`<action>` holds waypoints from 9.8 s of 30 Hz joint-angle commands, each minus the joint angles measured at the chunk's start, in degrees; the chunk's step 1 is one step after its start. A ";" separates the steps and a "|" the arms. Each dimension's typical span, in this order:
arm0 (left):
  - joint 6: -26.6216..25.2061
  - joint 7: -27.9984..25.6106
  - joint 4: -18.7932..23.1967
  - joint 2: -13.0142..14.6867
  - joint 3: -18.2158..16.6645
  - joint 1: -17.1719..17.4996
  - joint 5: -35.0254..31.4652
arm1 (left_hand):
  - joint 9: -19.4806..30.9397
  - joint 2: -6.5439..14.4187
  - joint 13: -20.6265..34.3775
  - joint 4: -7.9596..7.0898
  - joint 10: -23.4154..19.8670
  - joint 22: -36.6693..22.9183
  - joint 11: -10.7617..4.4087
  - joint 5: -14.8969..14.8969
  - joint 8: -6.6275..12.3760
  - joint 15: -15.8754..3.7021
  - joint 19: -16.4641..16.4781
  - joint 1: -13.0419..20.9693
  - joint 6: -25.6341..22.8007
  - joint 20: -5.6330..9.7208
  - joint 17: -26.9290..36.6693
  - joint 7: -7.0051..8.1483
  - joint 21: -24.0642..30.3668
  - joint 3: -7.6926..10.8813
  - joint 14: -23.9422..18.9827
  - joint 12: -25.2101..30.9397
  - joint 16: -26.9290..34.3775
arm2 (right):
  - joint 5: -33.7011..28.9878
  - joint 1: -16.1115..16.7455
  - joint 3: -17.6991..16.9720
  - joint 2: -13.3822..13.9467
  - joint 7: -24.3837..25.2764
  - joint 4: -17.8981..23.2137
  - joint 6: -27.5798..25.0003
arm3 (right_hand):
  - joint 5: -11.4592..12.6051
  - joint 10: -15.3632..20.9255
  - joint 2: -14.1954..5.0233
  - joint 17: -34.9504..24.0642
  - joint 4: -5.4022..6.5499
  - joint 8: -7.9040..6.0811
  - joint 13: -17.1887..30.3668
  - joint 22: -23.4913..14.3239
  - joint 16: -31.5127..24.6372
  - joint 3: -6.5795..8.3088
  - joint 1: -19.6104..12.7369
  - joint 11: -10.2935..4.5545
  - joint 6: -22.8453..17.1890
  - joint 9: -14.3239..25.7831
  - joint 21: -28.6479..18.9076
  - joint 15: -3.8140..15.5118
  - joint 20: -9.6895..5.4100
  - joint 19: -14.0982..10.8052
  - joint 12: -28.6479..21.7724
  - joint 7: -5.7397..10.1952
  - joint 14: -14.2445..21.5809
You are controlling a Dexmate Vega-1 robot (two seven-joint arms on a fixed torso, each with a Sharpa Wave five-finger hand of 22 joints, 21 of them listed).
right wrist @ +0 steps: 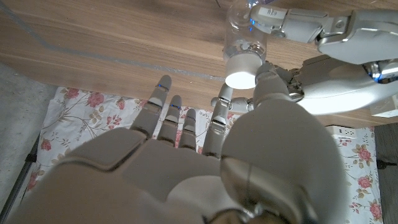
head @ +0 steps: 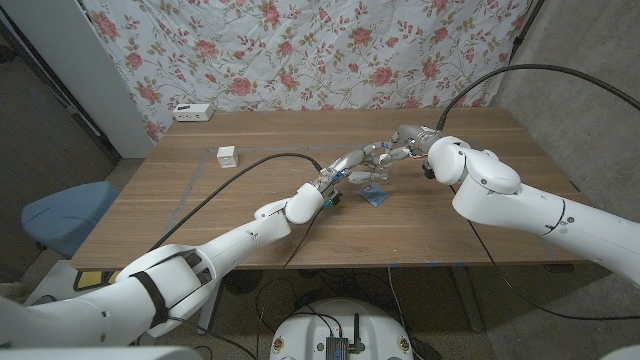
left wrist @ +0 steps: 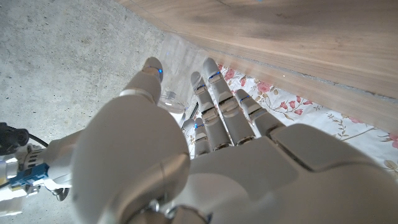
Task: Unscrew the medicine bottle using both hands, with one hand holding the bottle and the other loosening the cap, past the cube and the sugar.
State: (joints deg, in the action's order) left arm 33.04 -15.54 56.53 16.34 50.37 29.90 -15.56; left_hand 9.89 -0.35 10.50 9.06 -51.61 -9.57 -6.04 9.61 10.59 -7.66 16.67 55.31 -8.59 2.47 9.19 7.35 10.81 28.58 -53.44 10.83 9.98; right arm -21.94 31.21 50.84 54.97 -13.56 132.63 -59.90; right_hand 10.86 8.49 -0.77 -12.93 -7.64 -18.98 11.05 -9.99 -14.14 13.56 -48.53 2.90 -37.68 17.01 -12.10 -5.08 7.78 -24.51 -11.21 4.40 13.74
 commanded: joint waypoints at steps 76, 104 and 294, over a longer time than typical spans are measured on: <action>1.15 0.23 -2.19 -0.90 0.44 -0.96 0.39 | 0.07 1.05 0.38 -0.56 -4.00 0.01 -3.17 0.41 0.04 -4.61 0.44 -0.14 -1.08 6.96 0.14 0.11 -0.11 0.49 -0.62 0.40 0.04 | 5.42 -0.76 -0.76 0.86 1.28 -1.11 0.36 | 0.43 -0.31 -2.74 0.09 -2.47 -1.91 0.30 -0.32 0.60 3.11 -4.90 -3.92 -3.10 -0.53 0.03 1.07 -0.80 -0.24 -0.03 1.88 0.29; 1.43 0.58 -3.31 -1.24 0.70 -1.50 0.79 | 0.07 1.12 0.38 -0.60 -4.39 0.01 -3.27 0.41 0.00 -4.56 0.46 -0.52 -1.18 6.90 0.13 0.30 -0.11 0.59 -0.61 0.50 0.02 | 12.77 2.97 -7.04 1.79 3.81 -1.87 5.87 | 0.17 0.94 -5.87 0.04 -2.57 -2.31 0.14 -0.29 0.77 6.05 -10.42 -7.84 -5.78 -1.65 0.45 2.39 -0.93 0.85 -0.39 5.65 -0.31; -7.26 -3.93 10.99 4.99 -2.76 3.39 -2.82 | 0.08 1.03 0.45 -0.21 -4.52 0.01 -3.45 0.41 -0.01 -4.70 0.36 -0.45 -1.75 6.80 0.16 1.02 -0.12 0.78 -0.61 0.51 0.08 | 42.49 21.91 -32.49 9.75 19.68 -3.56 20.67 | 0.04 2.61 -3.98 0.20 -0.78 2.25 0.14 -0.24 0.37 3.51 -9.29 -3.60 -8.56 -4.56 -0.24 -0.47 1.70 -0.93 -0.44 6.86 0.08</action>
State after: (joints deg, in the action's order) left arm 28.99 -18.69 62.16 19.21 48.85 30.95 -17.40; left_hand 9.89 -0.12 10.81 9.21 -51.90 -9.57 -5.73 9.79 10.58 -7.66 16.67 54.62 -9.81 2.47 9.19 8.17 10.81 28.74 -53.44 11.05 9.98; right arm 18.01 50.77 20.62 64.06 4.48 129.82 -40.15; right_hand 11.20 10.67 -4.77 -12.80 -8.38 -16.25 11.06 -10.14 -13.20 17.13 -58.10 -0.96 -45.65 12.12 -12.12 -5.33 9.15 -25.06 -11.26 12.05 13.50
